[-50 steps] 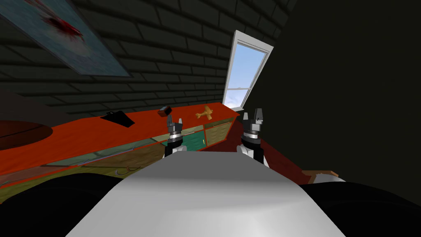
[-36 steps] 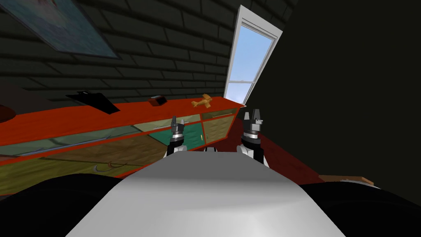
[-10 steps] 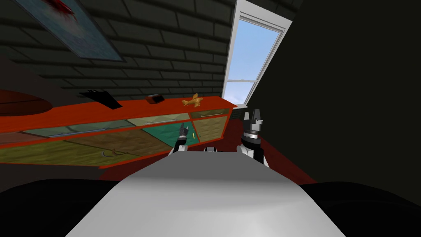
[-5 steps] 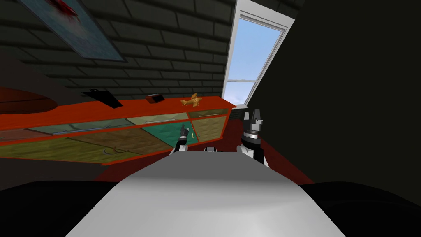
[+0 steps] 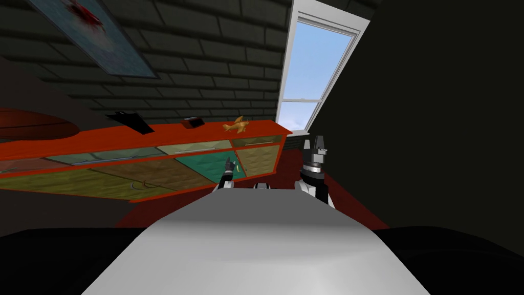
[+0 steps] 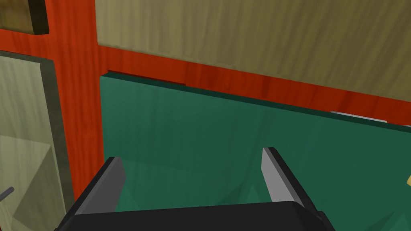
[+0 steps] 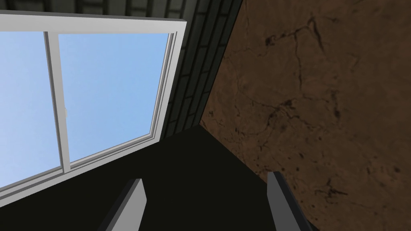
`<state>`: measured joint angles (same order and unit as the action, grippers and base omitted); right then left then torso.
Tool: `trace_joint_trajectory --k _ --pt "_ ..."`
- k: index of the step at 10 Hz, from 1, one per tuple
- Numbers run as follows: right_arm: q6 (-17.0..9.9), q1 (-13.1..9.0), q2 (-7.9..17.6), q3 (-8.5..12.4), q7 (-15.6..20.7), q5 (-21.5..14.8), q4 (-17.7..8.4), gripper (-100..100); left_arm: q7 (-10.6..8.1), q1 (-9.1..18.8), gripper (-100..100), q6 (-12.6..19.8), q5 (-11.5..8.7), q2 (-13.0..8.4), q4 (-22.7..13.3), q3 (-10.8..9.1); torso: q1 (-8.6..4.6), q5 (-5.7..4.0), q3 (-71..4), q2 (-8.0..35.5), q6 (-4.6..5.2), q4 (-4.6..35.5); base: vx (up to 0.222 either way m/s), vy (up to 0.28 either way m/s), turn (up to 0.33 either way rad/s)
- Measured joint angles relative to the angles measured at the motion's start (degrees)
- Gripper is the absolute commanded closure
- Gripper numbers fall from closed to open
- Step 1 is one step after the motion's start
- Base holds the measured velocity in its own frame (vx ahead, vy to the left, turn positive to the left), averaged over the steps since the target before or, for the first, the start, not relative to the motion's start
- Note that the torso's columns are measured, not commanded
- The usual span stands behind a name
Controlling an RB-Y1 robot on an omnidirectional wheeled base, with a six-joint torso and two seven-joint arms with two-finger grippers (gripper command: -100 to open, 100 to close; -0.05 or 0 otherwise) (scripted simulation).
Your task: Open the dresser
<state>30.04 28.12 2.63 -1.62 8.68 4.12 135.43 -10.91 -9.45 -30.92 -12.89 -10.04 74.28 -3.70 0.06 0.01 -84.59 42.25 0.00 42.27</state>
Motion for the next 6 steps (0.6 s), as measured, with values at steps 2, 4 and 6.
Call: trace_joint_trajectory --k 2,4,6 --pt "0.0 0.0 0.0 0.0 0.0 0.0 0.0 0 -1.15 1.1 -100 -0.3 -0.2 -0.1 -3.3 -0.29 -0.03 -0.01 0.0 0.1 0.0 0.0 0.011 -0.063 0.035" --pt "0.0 0.0 0.0 0.0 0.0 0.0 0.0 0 -2.31 2.4 -100 -0.4 -0.4 -0.2 -6.7 -0.6 -0.01 0.0 0.0 0.1 0.0 0.0 0.015 -0.055 0.031" --pt "0.0 0.0 0.0 0.0 0.0 0.0 0.0 0 -3.42 3.6 -100 -0.4 -0.6 -0.1 -9.8 -0.93 -0.04 -0.01 0.0 0.0 0.0 0.0 0.016 -0.052 0.039"
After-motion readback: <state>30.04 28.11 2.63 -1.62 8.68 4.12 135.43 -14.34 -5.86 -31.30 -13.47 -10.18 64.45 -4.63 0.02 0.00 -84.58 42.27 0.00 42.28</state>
